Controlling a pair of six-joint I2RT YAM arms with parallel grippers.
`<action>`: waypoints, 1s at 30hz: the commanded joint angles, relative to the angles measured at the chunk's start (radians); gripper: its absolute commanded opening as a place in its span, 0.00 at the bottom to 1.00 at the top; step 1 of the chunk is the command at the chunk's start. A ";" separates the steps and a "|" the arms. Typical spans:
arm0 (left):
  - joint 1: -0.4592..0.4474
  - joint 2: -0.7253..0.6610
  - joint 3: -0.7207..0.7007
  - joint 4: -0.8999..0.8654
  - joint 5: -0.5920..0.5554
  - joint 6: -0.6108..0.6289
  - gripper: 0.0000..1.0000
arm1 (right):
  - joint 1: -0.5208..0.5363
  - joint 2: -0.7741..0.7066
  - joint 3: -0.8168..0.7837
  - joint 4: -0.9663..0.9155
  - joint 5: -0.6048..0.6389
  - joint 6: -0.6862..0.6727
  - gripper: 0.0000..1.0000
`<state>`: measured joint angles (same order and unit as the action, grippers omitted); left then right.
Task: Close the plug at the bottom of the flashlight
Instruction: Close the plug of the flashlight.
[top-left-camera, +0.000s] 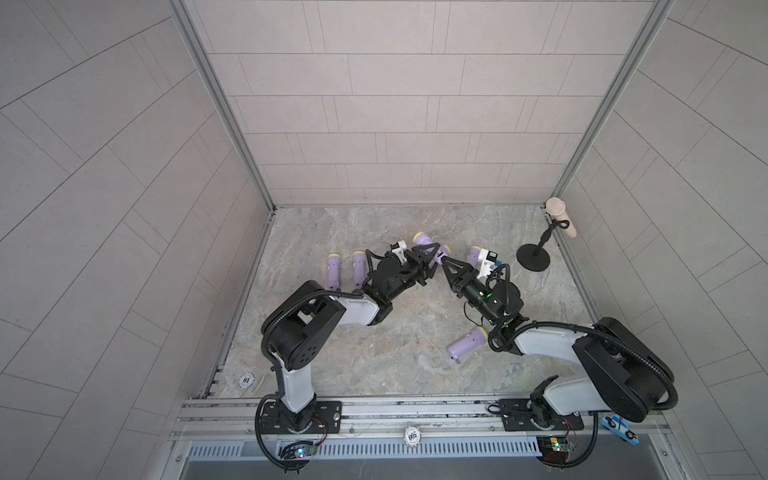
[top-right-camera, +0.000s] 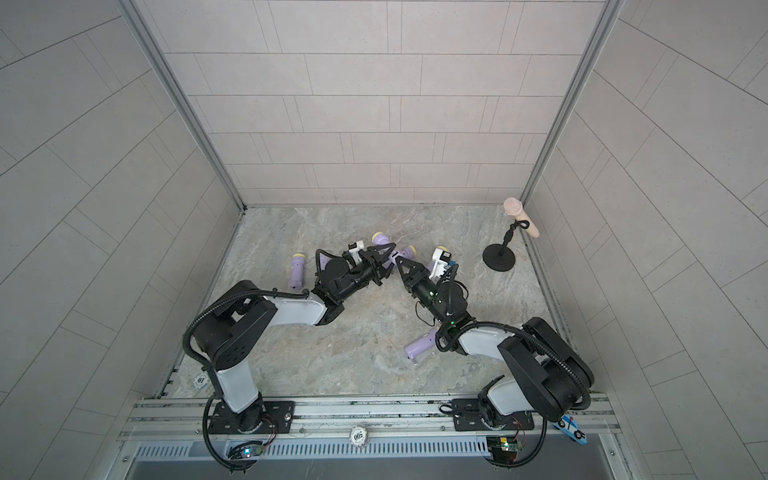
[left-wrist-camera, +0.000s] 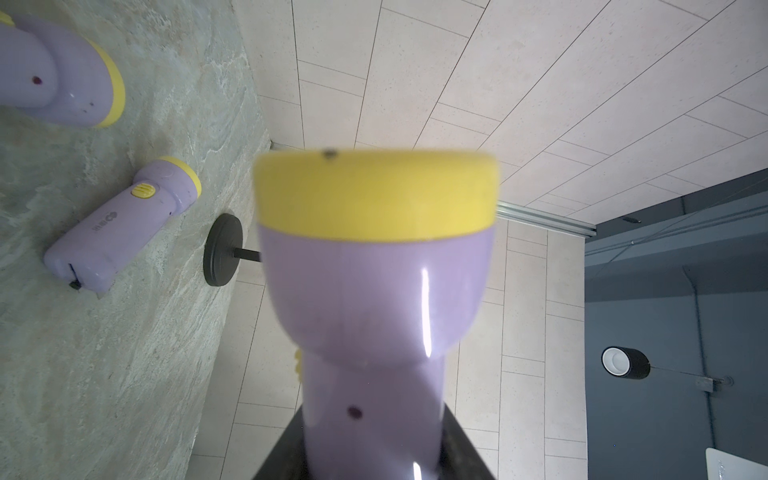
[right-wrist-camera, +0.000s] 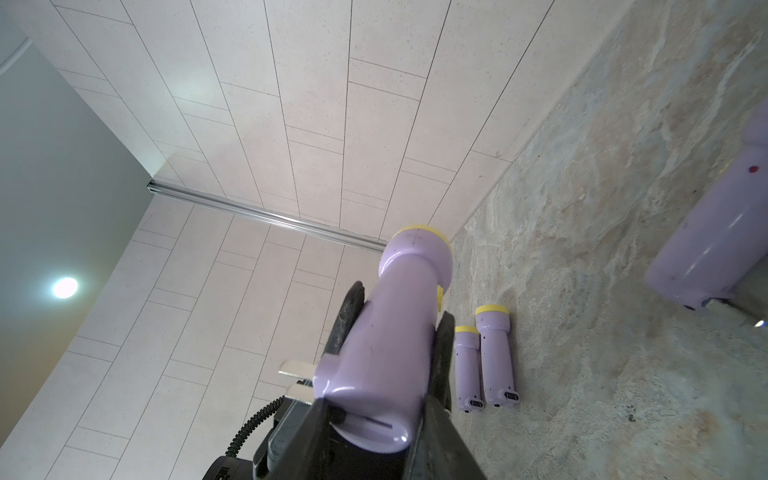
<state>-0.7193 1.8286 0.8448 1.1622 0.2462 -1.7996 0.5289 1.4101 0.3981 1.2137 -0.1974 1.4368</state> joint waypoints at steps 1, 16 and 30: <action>-0.006 0.013 -0.009 0.047 0.033 -0.026 0.00 | -0.002 0.009 0.002 0.053 -0.005 0.018 0.38; -0.006 0.006 -0.004 0.044 0.036 -0.028 0.00 | -0.004 0.007 0.007 0.058 -0.007 0.020 0.37; -0.010 0.007 -0.005 0.042 0.035 -0.028 0.00 | -0.004 0.013 0.008 0.060 -0.009 0.022 0.35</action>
<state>-0.7185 1.8332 0.8448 1.1683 0.2420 -1.8065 0.5274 1.4151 0.3977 1.2160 -0.1986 1.4448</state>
